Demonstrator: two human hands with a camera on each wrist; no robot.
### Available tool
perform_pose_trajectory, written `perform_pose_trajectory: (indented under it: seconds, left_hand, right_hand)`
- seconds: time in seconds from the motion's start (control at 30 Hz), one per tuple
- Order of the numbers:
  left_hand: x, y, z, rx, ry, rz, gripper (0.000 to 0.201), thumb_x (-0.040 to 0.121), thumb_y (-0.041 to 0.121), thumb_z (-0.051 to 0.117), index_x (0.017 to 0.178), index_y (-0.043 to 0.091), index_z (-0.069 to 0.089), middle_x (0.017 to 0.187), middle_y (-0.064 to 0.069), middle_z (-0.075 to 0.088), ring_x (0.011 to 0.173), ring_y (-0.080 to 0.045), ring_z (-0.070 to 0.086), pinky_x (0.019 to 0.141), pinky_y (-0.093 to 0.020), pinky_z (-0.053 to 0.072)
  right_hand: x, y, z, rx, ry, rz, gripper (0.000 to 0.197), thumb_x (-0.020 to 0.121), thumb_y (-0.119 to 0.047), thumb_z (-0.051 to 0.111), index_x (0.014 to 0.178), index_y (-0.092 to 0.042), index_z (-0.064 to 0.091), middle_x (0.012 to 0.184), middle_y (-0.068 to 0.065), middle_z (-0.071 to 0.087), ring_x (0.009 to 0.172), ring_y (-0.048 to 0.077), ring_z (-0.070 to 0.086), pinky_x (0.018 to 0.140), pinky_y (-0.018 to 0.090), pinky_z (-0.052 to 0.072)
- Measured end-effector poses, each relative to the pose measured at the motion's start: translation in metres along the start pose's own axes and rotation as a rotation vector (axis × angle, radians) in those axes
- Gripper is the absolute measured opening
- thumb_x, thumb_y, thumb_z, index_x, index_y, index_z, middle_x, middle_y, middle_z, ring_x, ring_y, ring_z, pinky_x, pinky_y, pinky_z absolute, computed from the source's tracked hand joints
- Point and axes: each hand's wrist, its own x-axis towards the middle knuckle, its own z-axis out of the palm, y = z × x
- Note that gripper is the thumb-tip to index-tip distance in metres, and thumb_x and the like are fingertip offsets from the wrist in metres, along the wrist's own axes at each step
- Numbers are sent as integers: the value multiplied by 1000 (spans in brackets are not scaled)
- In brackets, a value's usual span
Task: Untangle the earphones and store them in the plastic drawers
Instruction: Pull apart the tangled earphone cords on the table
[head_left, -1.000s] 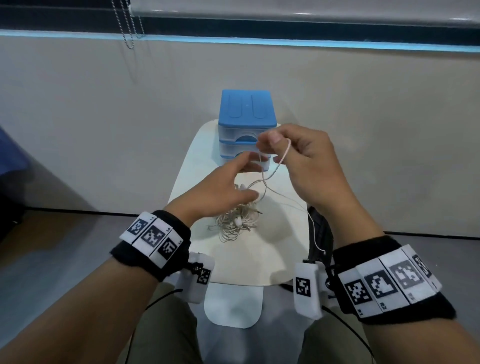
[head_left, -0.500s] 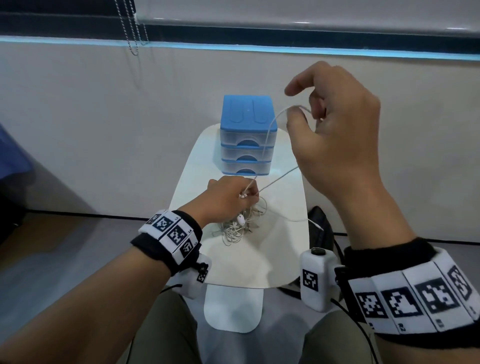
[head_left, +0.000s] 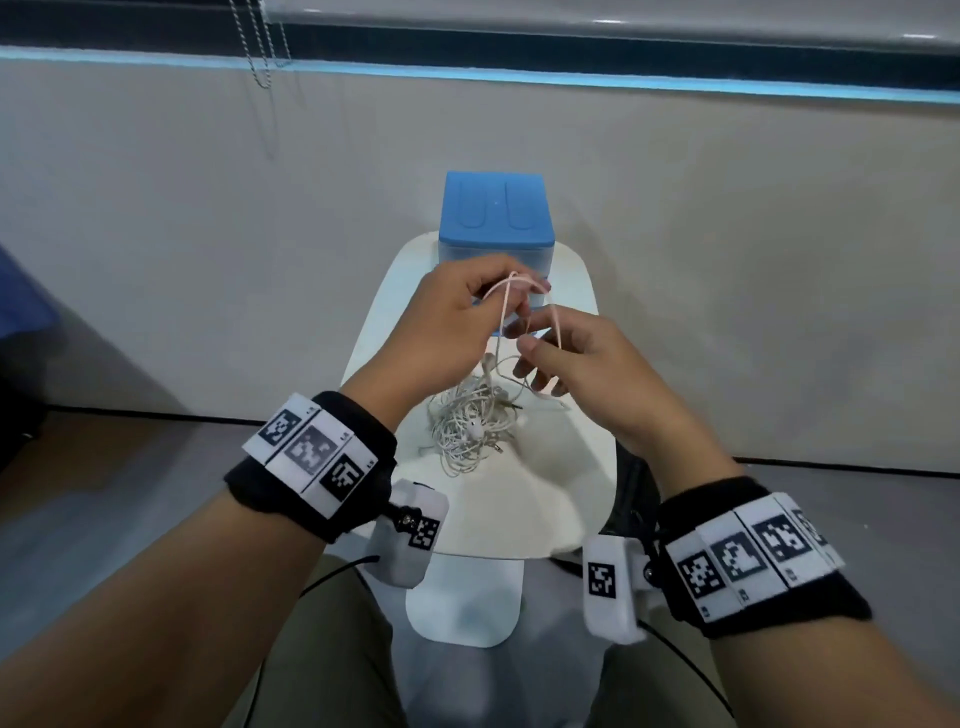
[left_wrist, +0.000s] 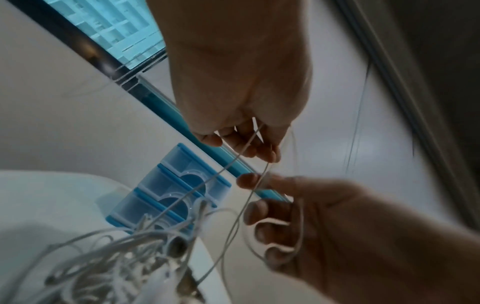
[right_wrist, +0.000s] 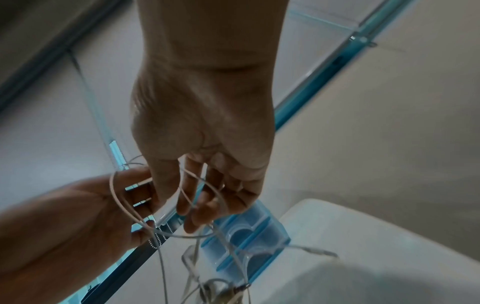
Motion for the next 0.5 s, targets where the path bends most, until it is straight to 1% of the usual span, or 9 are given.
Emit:
perform_pose_trajectory:
  seconds: [0.1, 0.13, 0.2, 0.27, 0.33, 0.37, 0.4, 0.43, 0.5]
  left_hand:
    - [1, 1, -2, -122, -38, 14, 20, 105, 15, 57, 115, 17, 75, 93, -1, 73, 91, -8, 67, 87, -23, 52]
    - [2, -1, -3, -142, -44, 2, 22, 104, 16, 60, 123, 20, 71, 95, 1, 71, 93, -9, 66, 90, -25, 53]
    - [1, -9, -2, -141, -69, -86, 38, 101, 17, 65, 136, 30, 59, 98, 1, 68, 92, -8, 63, 92, -26, 51]
    - [-4, -19, 0, -55, -182, -215, 37, 99, 20, 68, 131, 36, 60, 104, 3, 68, 92, -5, 64, 92, -25, 51]
    - [-11, -31, 2, 117, -326, -278, 20, 97, 26, 70, 114, 37, 69, 109, 9, 68, 98, -6, 65, 93, -27, 51]
    - [-15, -37, 4, 208, -375, -282, 16, 97, 28, 70, 110, 36, 72, 109, 12, 67, 101, -6, 64, 93, -28, 50]
    - [-18, -43, 6, 283, -400, -284, 15, 97, 29, 69, 110, 37, 73, 108, 14, 66, 102, -6, 62, 93, -28, 49]
    - [-21, -47, 7, 329, -404, -291, 15, 98, 29, 67, 110, 37, 73, 107, 15, 64, 102, -7, 62, 93, -29, 48]
    - [-22, -51, 6, 345, -377, -300, 16, 98, 29, 66, 111, 36, 72, 104, 17, 63, 97, -8, 62, 91, -31, 50]
  right_hand:
    - [1, 0, 2, 90, 102, -80, 20, 104, -16, 58, 91, -15, 73, 74, 5, 69, 60, 5, 56, 58, 12, 42]
    - [2, -3, 0, 83, 135, -104, 22, 104, -16, 58, 87, -16, 73, 72, 5, 69, 60, 6, 56, 58, 11, 42]
    - [6, -13, -8, 25, 222, -157, 22, 102, -16, 61, 84, -14, 72, 70, 4, 69, 60, 8, 56, 59, 14, 43]
    - [10, -28, -17, -21, 318, -230, 15, 97, -16, 66, 85, -11, 72, 71, 3, 71, 63, 13, 61, 62, 25, 50]
    - [11, -42, -23, -32, 394, -324, 10, 94, -15, 67, 87, -10, 72, 75, 1, 72, 71, 24, 67, 69, 42, 58]
    - [10, -49, -26, -46, 432, -371, 8, 93, -14, 66, 88, -10, 71, 77, 0, 72, 75, 27, 68, 71, 46, 58]
    - [9, -54, -28, -70, 476, -409, 7, 92, -13, 65, 89, -11, 71, 79, -3, 71, 76, 26, 68, 71, 44, 58]
    - [7, -57, -31, -98, 525, -438, 7, 92, -12, 63, 90, -12, 71, 80, -6, 70, 75, 22, 67, 70, 37, 57]
    - [5, -58, -39, -153, 638, -456, 9, 90, -11, 62, 91, -14, 71, 78, -13, 67, 69, 6, 61, 66, 22, 48]
